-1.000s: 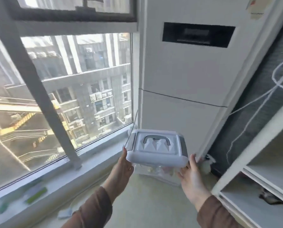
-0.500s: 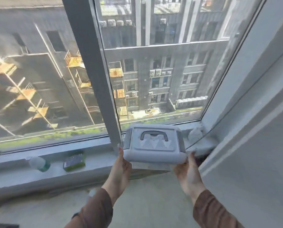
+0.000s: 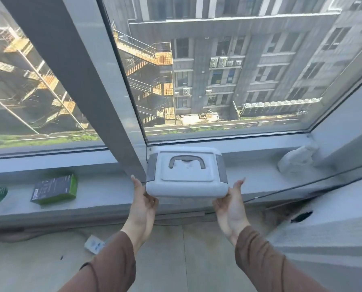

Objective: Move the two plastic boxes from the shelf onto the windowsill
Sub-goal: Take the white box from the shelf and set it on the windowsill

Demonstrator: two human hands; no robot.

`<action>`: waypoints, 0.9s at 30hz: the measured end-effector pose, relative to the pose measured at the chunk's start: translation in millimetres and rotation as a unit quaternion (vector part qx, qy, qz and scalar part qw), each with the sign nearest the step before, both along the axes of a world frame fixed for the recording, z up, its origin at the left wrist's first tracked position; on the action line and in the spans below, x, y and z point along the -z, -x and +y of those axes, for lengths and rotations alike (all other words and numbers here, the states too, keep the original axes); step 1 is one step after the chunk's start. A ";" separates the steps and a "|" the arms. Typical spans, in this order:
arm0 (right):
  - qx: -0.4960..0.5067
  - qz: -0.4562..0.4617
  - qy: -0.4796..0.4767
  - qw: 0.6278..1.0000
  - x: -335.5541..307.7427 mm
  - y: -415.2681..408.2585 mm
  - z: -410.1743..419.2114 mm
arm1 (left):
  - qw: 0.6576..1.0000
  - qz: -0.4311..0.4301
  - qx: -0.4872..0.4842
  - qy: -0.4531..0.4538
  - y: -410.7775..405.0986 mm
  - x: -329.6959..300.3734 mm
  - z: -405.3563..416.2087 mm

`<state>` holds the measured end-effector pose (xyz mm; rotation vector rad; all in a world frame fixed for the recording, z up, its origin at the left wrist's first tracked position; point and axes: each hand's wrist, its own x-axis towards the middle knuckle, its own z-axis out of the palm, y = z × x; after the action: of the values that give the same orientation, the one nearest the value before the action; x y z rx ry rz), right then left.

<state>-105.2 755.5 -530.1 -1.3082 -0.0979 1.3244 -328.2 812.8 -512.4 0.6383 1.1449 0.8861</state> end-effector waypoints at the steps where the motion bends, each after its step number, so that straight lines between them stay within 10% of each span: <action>1: -0.006 0.002 -0.001 1.000 11.0 -0.9 4.2 | 1.000 -0.002 -0.006 0.002 0.3 8.1 2.9; 19: -0.094 0.000 0.020 0.995 33.6 -3.4 18.8 | 0.997 -0.029 -0.033 0.067 3.9 59.6 23.3; 27: -0.028 0.092 -0.005 0.995 -63.4 13.8 -66.4 | 0.995 -0.039 0.032 0.087 27.8 -44.7 -55.6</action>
<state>-119.1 689.1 -466.6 -1.1763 -0.0141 1.4838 -356.0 757.2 -467.7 0.4921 1.1113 0.7410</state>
